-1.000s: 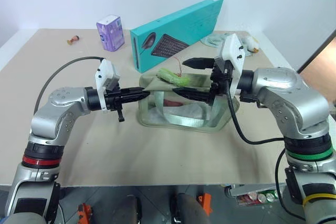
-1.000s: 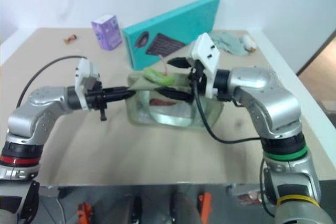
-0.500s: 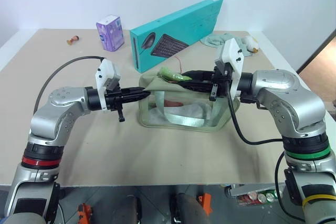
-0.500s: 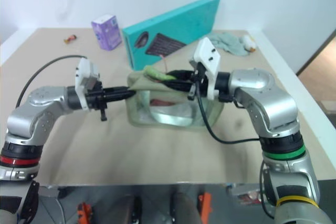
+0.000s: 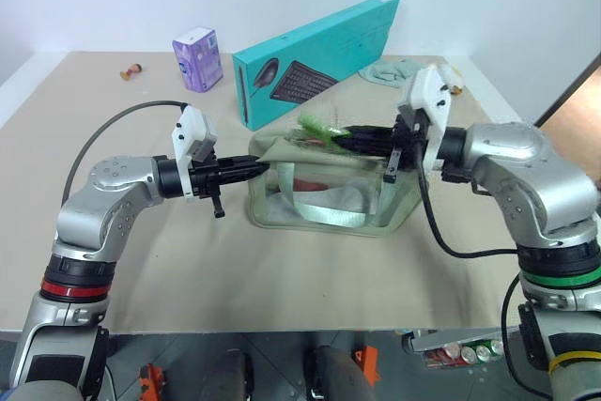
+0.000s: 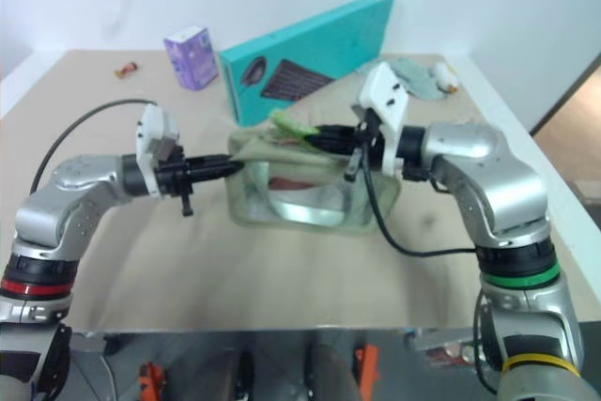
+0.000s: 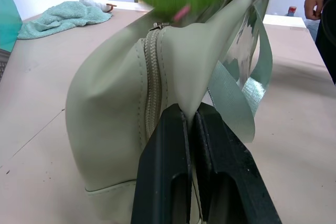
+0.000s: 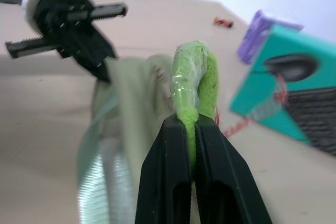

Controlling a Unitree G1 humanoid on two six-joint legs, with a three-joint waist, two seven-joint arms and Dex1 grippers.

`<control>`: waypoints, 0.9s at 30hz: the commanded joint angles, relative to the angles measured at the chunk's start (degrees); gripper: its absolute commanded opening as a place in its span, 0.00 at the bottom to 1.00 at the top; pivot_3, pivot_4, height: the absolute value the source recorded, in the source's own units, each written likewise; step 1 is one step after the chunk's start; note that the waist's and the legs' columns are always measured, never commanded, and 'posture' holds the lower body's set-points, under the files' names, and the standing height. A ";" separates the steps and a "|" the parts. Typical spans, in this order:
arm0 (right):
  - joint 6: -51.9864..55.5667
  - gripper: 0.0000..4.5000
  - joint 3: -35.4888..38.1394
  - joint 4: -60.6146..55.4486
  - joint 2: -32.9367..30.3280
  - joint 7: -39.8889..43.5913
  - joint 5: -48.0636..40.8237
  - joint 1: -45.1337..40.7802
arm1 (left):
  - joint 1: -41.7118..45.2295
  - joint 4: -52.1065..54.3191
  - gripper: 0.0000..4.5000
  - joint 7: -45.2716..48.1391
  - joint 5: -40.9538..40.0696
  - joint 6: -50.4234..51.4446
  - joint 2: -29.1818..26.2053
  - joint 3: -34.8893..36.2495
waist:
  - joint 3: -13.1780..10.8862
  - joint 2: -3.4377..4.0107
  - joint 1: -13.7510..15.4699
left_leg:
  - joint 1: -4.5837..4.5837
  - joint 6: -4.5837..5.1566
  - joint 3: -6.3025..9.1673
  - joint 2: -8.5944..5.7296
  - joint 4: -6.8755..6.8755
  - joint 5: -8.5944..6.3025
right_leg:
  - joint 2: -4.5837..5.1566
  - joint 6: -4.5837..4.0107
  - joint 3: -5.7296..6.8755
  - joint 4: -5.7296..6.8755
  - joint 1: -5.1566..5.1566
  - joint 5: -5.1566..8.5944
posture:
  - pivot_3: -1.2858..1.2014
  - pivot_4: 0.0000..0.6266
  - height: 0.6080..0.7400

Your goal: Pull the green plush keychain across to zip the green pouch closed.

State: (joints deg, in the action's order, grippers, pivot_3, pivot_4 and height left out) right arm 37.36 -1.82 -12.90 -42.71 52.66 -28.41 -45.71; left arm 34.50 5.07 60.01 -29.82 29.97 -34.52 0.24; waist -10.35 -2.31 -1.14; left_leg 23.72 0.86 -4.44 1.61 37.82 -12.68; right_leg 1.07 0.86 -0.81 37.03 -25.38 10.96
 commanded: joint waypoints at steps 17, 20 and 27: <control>-8.94 0.00 10.63 4.62 -15.93 5.74 4.43 3.41 | 2.00 0.24 0.00 -1.93 2.13 -0.29 0.27 -0.70 | 0.00 0.00 0.06 | 0.01 0.00 0.01 -0.01 0.02 0.00 | 0.02 0.01 0.00 -0.01 0.01 0.01 | 0.52 0.24 1.00; -10.65 0.00 13.90 6.52 -18.50 5.43 5.86 7.61 | 1.97 0.52 0.00 -2.08 2.57 -0.41 0.26 -0.94 | 0.00 0.00 0.09 | 0.01 0.00 0.02 0.00 0.03 0.00 | 0.01 0.01 0.01 0.00 0.02 0.01 | 0.52 0.24 1.00; -18.22 0.00 22.99 14.59 -22.63 3.54 11.22 19.58 | 2.46 1.00 0.00 -2.86 2.68 -0.28 0.53 -1.00 | 0.00 0.00 0.09 | -0.02 0.00 -0.03 -0.04 0.04 0.00 | 0.04 0.04 -0.04 0.00 0.04 0.00 | 0.52 0.24 1.00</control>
State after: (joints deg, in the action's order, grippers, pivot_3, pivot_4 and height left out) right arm 22.00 16.11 -0.10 -63.46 58.27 -19.72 -27.60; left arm 35.91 5.14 57.65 -27.47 30.01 -33.41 -1.43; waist -10.35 -2.31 -1.05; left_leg 23.69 0.86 -4.47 1.57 37.87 -12.68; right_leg 1.10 0.90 -0.86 37.03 -25.34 10.95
